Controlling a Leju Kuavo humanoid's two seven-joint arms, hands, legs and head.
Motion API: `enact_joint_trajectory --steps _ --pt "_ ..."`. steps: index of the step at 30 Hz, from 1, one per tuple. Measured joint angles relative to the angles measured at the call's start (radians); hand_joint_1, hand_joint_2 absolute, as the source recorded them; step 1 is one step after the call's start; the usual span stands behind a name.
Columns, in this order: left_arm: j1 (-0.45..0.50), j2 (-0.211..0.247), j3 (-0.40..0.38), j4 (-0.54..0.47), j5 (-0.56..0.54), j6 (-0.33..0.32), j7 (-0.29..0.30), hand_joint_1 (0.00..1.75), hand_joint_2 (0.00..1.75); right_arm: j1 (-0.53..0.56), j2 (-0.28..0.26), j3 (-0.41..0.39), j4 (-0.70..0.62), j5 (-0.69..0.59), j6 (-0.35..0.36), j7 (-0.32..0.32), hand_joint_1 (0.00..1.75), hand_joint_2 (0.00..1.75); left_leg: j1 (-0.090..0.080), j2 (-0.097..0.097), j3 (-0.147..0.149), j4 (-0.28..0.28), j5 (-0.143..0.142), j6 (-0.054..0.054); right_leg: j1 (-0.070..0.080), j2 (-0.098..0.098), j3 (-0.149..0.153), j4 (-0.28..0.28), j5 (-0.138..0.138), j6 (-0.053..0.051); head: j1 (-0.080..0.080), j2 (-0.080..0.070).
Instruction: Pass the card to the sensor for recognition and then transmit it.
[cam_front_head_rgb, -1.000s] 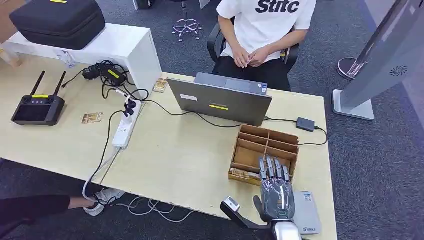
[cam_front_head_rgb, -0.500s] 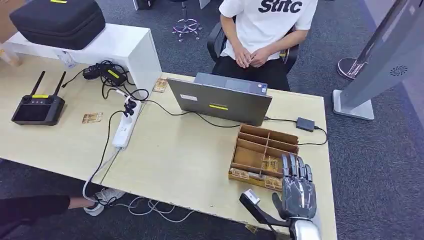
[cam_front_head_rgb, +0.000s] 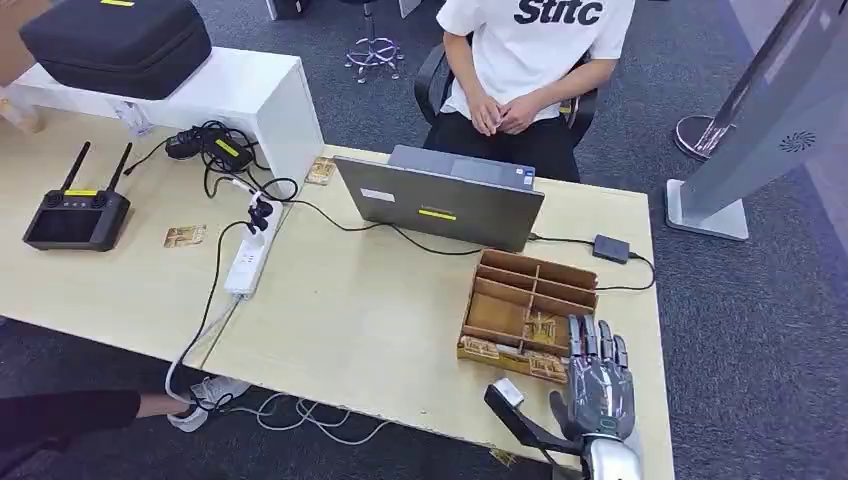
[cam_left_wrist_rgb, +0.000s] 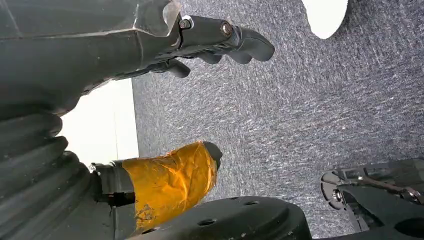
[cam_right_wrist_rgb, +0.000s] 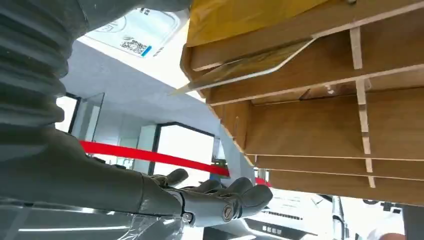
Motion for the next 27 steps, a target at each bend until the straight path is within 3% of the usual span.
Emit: enact_joint_trajectory --steps 9,10,12,13,14,19,26,27 --pt "0.0 0.0 0.0 0.0 0.0 0.0 0.0 0.0 1.75 -0.005 0.0 0.003 0.011 0.0 -0.014 -0.007 0.0 1.75 0.0 0.0 0.0 0.0 0.0 0.0 0.0 0.0 0.0 0.0 0.0 0.0 0.0 0.0" --pt "0.0 0.0 0.0 0.0 0.0 0.0 0.0 0.0 1.75 -0.005 0.0 0.005 0.011 0.0 -0.013 0.0 0.77 1.75 0.0 0.0 0.0 0.0 0.0 0.0 0.0 0.0 0.0 0.0 0.0 0.0 0.0 0.0" --pt "0.0 0.0 0.0 0.0 0.0 0.0 0.0 0.0 1.75 -0.009 0.0 0.013 0.011 0.0 -0.01 0.016 0.77 1.75 0.0 0.0 0.0 0.0 0.0 0.0 0.0 0.0 0.0 0.0 0.0 0.0 0.0 0.0" --pt "0.0 0.0 0.0 0.0 -0.001 0.0 0.0 0.0 1.75 -0.01 0.0 0.016 0.012 0.0 -0.008 0.021 1.03 1.75 0.0 0.0 0.0 0.0 0.0 0.0 0.0 0.0 0.0 0.0 0.0 0.0 0.0 0.0" --pt "0.0 0.0 0.0 0.0 -0.001 0.0 0.0 0.0 1.75 -0.011 0.0 0.019 0.013 0.0 -0.008 0.023 1.41 1.75 0.0 0.0 0.0 0.0 0.0 0.0 0.0 0.0 0.0 0.0 0.0 0.0 0.0 0.0" --pt "0.0 0.0 0.0 0.0 -0.001 0.0 0.0 0.0 1.75 -0.013 0.0 0.025 0.018 0.0 -0.008 0.026 1.59 1.75 0.0 0.0 0.0 0.0 0.0 0.0 0.0 0.0 0.0 0.0 0.0 0.0 0.0 0.0" --pt "0.0 0.0 0.0 0.0 -0.001 0.0 0.0 0.0 1.75 -0.016 0.0 0.027 0.02 0.0 -0.01 0.023 1.59 1.75 0.0 0.0 0.0 0.0 0.0 0.0 0.0 0.0 0.0 0.0 0.0 0.0 0.0 0.0" --pt "0.0 0.0 0.0 0.0 -0.001 0.0 0.0 0.0 1.75 -0.016 0.0 0.027 0.02 0.0 -0.01 0.023 1.66 1.75 0.0 0.0 0.0 0.0 0.0 0.0 0.0 0.0 0.0 0.0 0.0 0.0 0.0 0.0"
